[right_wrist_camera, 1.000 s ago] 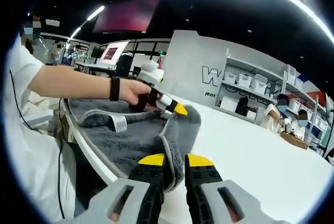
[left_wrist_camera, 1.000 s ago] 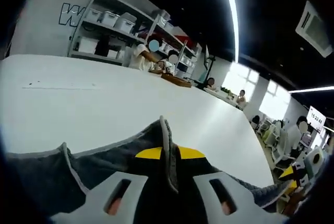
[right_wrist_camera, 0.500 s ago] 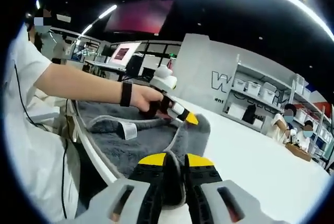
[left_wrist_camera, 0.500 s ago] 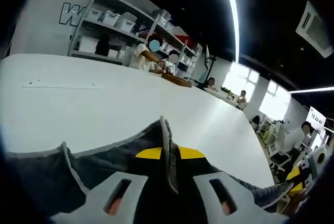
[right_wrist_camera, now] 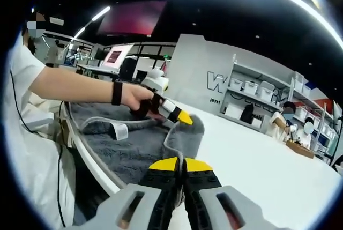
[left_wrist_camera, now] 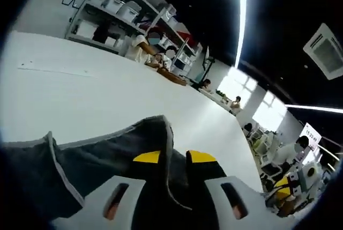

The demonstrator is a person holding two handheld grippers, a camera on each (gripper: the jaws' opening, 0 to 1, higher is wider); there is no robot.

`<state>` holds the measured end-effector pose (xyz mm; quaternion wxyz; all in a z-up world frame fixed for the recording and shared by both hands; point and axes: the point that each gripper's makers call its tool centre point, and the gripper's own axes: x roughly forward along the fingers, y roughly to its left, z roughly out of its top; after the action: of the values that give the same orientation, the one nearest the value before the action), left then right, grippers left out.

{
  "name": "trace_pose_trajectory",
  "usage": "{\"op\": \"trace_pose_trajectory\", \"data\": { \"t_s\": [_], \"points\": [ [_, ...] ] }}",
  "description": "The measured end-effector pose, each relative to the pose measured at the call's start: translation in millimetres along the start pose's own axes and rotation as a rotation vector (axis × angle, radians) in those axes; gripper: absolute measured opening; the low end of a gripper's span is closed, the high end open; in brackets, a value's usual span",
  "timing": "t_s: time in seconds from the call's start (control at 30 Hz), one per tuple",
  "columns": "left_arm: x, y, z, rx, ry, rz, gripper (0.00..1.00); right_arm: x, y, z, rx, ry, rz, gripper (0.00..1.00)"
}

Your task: Open the folded towel by lifting each exposed corner and separating the folded layers until the towel lies flat within the target outline without major curled edges

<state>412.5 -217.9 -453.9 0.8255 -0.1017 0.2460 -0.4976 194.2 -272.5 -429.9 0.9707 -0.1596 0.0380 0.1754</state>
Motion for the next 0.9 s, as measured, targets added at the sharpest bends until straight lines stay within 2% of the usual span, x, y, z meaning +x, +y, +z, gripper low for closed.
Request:
{"op": "trace_pose_trajectory", "data": {
  "t_s": [0.1, 0.13, 0.23, 0.47, 0.7, 0.9],
  "points": [
    [-0.3, 5.3, -5.0, 0.049, 0.034, 0.034, 0.06, -2.6, -2.2, -1.2, 0.012, -0.001, -0.008, 0.0],
    [2.4, 4.9, -5.2, 0.023, 0.037, 0.008, 0.05, -3.5, -4.1, -1.9, 0.011, 0.0, -0.017, 0.0],
    [1.8, 4.9, -3.3, -0.015, 0.027, -0.011, 0.02, -5.2, -7.2, -4.3, 0.014, 0.004, -0.028, 0.0],
    [4.5, 4.2, 8.9, -0.054, -0.017, -0.04, 0.01, -9.8, -13.4, -14.4, 0.028, 0.021, -0.053, 0.0],
    [5.6, -2.5, 15.8, -0.086, -0.06, -0.056, 0.02, -13.1, -17.3, -21.5, 0.035, 0.035, -0.063, 0.0],
    [9.4, -12.9, 27.5, -0.139, -0.117, -0.094, 0.02, -18.6, -23.6, -31.2, 0.044, 0.056, -0.078, 0.0]
  ]
}}
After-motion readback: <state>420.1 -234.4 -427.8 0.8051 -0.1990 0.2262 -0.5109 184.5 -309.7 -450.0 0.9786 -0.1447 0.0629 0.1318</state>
